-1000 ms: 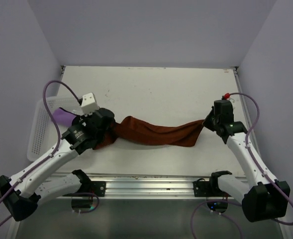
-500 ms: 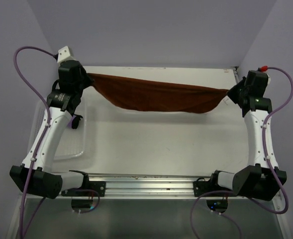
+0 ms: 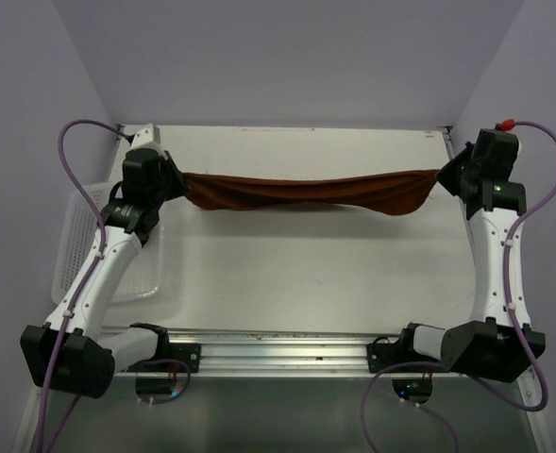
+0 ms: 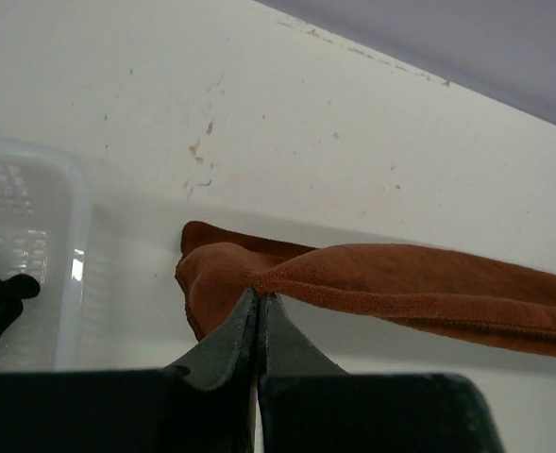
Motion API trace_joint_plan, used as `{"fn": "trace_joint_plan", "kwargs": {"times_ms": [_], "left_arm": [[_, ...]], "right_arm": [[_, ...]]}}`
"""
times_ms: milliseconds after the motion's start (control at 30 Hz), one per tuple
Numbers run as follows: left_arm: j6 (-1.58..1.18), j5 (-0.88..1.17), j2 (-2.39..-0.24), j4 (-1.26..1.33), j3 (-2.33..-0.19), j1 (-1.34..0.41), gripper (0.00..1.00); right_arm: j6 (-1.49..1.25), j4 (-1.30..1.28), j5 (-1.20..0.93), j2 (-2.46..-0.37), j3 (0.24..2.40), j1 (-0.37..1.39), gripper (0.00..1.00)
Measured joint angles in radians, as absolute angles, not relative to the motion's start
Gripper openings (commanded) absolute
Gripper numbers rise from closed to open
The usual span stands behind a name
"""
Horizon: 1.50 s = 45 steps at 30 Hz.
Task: Roll the towels
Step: Flatten the towel, then fold the towel
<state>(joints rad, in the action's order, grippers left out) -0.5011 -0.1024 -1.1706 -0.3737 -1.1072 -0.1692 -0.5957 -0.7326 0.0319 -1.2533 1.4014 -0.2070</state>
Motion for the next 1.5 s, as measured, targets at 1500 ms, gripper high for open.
{"fn": "trace_joint_plan", "kwargs": {"times_ms": [1500], "left_arm": [[-0.653,-0.057,-1.106,-0.525,-0.665,-0.167,0.0]], "right_arm": [[-0.629,-0.799,0.141,-1.035,0.792,-0.282,0.0]]}}
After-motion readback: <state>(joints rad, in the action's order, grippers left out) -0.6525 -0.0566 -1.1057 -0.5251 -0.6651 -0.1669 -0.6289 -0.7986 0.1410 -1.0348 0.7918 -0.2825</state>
